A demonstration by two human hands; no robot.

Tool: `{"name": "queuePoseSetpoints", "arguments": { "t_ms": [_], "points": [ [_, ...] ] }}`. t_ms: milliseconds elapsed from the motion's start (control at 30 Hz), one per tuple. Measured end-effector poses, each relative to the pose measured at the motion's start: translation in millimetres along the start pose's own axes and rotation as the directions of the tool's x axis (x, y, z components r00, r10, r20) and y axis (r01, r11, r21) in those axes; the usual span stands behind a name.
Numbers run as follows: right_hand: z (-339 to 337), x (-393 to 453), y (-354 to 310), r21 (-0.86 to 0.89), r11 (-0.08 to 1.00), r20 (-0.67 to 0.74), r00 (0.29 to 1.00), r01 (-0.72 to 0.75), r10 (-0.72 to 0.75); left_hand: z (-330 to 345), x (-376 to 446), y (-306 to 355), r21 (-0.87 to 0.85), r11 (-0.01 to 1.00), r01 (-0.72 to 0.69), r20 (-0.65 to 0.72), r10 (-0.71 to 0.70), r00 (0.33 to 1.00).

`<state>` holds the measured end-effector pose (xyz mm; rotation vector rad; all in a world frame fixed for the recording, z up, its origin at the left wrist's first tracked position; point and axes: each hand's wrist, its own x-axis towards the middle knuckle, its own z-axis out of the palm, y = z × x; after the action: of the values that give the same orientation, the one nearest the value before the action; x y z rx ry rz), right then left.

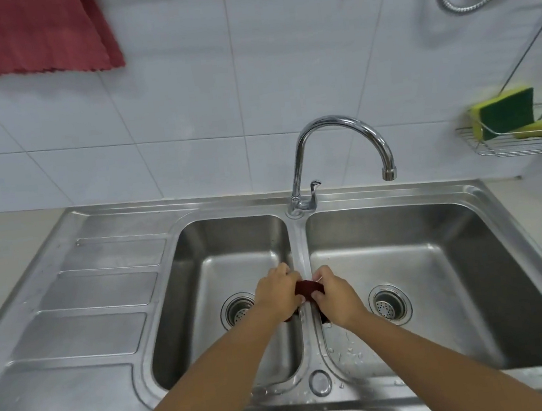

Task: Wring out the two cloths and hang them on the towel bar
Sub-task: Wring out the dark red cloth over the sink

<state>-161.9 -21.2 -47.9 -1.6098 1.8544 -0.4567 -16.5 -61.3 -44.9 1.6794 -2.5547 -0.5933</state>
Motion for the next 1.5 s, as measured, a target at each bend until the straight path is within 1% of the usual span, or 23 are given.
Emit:
{"name": "queuePoseSetpoints", "arguments": {
  "t_ms": [133,233,300,367,467,533,600,633,700,767,867,933,1000,1033,1067,1100,1167,1200,1267,1300,1367,1433,1500],
  "points": [
    [-18.6,-5.1,-11.2,0.204,0.979,0.032,0.999,-0.021,0.015,-9.1,-10.0,1.0,-0.163,0.987,-0.004,0.033,0.01,0.999],
    [-31.5,-11.0,-19.4,0.392,0.917,0.083,0.995,-0.079,0.051,-25.4,-16.9,-0.3,-0.218,0.976,0.0,0.01,0.002,1.0],
    [-37.8,-14.6,-22.2,0.491,0.866,0.124,0.992,-0.097,0.041,-39.2,-19.3,-1.7,-0.304,0.952,0.033,-0.019,-0.04,0.999],
    [-41.2,-19.7,-24.6,0.531,0.844,0.176,0.984,-0.082,-0.015,-52.2,-22.7,-2.4,-0.384,0.922,0.054,-0.056,-0.082,0.995],
    [-36.8,-26.8,-30.0,0.479,0.875,0.255,0.964,-0.064,-0.069,-69.2,-29.3,-2.1,-0.5,0.864,0.061,-0.085,-0.119,0.989],
    [-27.6,-27.5,-37.7,0.429,0.903,0.235,0.969,-0.028,-0.082,-79.4,-34.1,-0.6,-0.604,0.794,0.069,-0.08,-0.146,0.986],
    [-14.1,-19.3,-42.5,0.387,0.922,0.161,0.982,0.031,-0.1,-89.2,-39.2,2.7,-0.734,0.674,0.076,-0.05,-0.166,0.985],
    [-8.2,-15.0,-46.5,0.392,0.919,0.127,0.987,0.046,-0.103,-95.2,-43.2,4.7,-0.799,0.596,0.078,-0.036,-0.176,0.984],
    [-7.0,-15.7,-62.4,0.473,0.881,0.082,0.994,0.027,-0.075,-104.5,-49.9,4.9,-0.872,0.482,0.082,-0.025,-0.211,0.977],
    [-10.8,-20.5,-81.4,0.568,0.823,0.083,0.996,-0.013,-0.042,-112.1,-58.3,-0.3,-0.888,0.45,0.09,-0.026,-0.246,0.969],
    [-11.0,-18.7,-95.5,0.56,0.827,0.135,0.99,-0.038,-0.046,-114.5,-67.7,-16.4,-0.851,0.506,0.14,-0.059,-0.358,0.932],
    [-8.0,-19.1,-103.7,0.564,0.823,0.225,0.971,-0.066,-0.077,-114.3,-71.6,-24.2,-0.837,0.523,0.16,-0.105,-0.441,0.891],
    [-4.9,-20.4,-111.9,0.563,0.817,0.32,0.945,-0.128,-0.073,-112.0,-74.9,-31.9,-0.848,0.507,0.158,-0.147,-0.51,0.848],
    [-4.2,-21.2,-115.1,0.561,0.811,0.362,0.93,-0.166,-0.06,-108.4,-76.9,-37.2,-0.839,0.522,0.154,-0.174,-0.525,0.833],
    [-4.3,-22.1,-118.2,0.564,0.8,0.401,0.915,-0.205,-0.048,-104.3,-80.5,-43.4,-0.794,0.588,0.154,-0.218,-0.512,0.831],
    [-3.5,-21.3,-119.9,0.565,0.785,0.442,0.897,-0.254,-0.028,-97.8,-84.8,-51.5,-0.705,0.693,0.152,-0.271,-0.461,0.845],
    [-2.5,-17.4,-121.9,0.549,0.748,0.552,0.834,-0.373,0.01,-79.8,-95.0,-70.8,-0.429,0.896,0.114,-0.358,-0.284,0.889],
    [-4.2,-16.8,-122.3,0.526,0.734,0.614,0.789,-0.429,0.022,-71.2,-100.1,-76.8,-0.275,0.958,0.086,-0.364,-0.187,0.912],
    [-7.5,-12.1,-128.1,0.435,0.746,0.735,0.677,-0.505,0.03,-57.3,-107.1,-88.3,-0.061,0.997,0.045,-0.35,-0.063,0.935],
    [-9.1,-10.2,-130.6,0.392,0.751,0.786,0.618,-0.532,0.028,-52.6,-109.9,-91.6,0.005,0.999,0.033,-0.34,-0.029,0.94],
    [-9.9,-4.4,-135.6,0.319,0.753,0.871,0.491,-0.575,0.006,-48.9,-110.4,-97.5,0.112,0.994,0.0,-0.372,0.042,0.927],
    [-7.3,0.7,-139.5,0.269,0.754,0.935,0.351,-0.599,-0.054,-48.3,-103.4,-101.7,0.146,0.989,-0.038,-0.426,0.097,0.9],
    [-3.0,6.3,-140.1,0.236,0.76,0.964,0.244,-0.605,-0.105,-50.2,-94.1,-99.5,0.071,0.991,-0.117,-0.493,0.137,0.859]
  ]
}}
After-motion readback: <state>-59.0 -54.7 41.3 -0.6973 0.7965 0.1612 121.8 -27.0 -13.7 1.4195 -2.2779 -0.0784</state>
